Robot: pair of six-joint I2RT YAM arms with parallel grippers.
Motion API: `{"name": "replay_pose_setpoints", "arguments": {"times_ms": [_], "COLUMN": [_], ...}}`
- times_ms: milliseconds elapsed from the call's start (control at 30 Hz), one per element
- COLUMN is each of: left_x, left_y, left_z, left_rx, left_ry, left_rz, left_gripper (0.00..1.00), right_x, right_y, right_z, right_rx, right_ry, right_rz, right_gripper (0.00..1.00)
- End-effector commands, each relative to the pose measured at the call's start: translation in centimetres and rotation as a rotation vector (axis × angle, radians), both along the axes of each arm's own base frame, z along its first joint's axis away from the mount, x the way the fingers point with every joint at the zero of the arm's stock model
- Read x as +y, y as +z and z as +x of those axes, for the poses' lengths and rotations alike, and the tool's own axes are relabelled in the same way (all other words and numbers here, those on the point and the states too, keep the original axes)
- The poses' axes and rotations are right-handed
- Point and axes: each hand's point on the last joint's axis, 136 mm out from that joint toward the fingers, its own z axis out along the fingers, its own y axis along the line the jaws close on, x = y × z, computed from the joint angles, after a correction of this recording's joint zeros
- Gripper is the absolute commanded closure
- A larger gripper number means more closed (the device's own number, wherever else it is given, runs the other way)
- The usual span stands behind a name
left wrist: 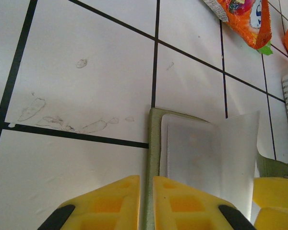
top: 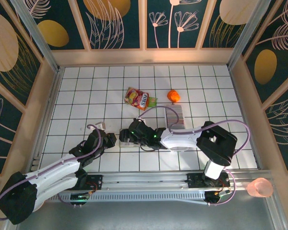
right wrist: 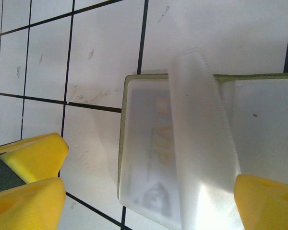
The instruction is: Put the credit cards into the card holder
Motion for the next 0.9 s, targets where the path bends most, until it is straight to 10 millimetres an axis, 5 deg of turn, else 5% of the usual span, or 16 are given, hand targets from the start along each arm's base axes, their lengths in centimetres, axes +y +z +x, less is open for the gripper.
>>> {"name": "replay_pose_setpoints", "arguments": {"times_ms": [0,300,533,700,867], "left_x": [0.4,-0.4,-1.4,-2.2,-2.8], "left_y": [-0.2,0.5,1.4,1.7,1.9], "left_z": [-0.2,0.0,0.3,0.3,-0.1], "left_rx": [-0.004,-0.014,-0.025,-0.019,-0.022], "left_ry": [0.001,-0.02,-0.046,-0.079,-0.117], "left_rz": [0.021,-0.006,-0.049,-0.073,-0.091], "left_gripper": [0.86,0.87,0.85,0.8,0.75], "right_x": [-1.1,-6.6,-9.7,-8.1,-6.7], "right_y": [0.7,-0.9,-0.3,4.6,14.4], "right_z": [0.3,1.4,2.2,2.9,2.8], "right_rx": [-0.028,-0.093,-0.162,-0.3,-0.665], "right_ry": [-0.047,-0.135,-0.119,-0.01,0.243], "right_rz": [-0.029,-0.338,-0.534,-0.474,-0.35], "right_gripper": [0.16,0.43,0.47,0.49,0.49]}}
